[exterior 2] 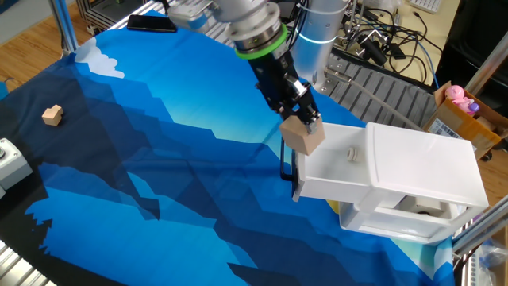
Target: Put things in the drawer
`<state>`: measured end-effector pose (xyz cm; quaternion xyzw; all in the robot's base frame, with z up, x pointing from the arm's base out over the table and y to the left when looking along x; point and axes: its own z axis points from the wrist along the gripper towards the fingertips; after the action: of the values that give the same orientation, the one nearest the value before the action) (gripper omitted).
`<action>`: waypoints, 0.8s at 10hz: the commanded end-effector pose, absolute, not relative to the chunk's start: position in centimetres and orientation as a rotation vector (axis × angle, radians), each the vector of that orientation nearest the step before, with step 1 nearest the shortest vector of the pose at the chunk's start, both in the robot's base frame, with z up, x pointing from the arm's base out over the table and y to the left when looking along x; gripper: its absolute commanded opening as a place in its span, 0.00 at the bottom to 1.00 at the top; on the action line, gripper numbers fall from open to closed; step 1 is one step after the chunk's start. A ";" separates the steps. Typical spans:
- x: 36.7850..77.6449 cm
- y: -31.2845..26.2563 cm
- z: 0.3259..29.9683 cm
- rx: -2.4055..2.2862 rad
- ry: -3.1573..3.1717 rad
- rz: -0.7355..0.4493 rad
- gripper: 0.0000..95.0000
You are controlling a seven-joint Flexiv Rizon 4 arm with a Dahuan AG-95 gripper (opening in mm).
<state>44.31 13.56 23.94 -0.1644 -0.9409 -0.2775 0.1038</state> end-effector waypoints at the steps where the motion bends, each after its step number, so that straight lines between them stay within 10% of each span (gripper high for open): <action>1: 44.1 13.7 23.6 -0.526 -2.756 -0.848 0.00; 8: 46.3 13.4 24.8 -0.487 -2.810 -0.781 0.00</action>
<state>46.22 13.42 24.80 -0.1643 -0.9463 -0.2633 0.0911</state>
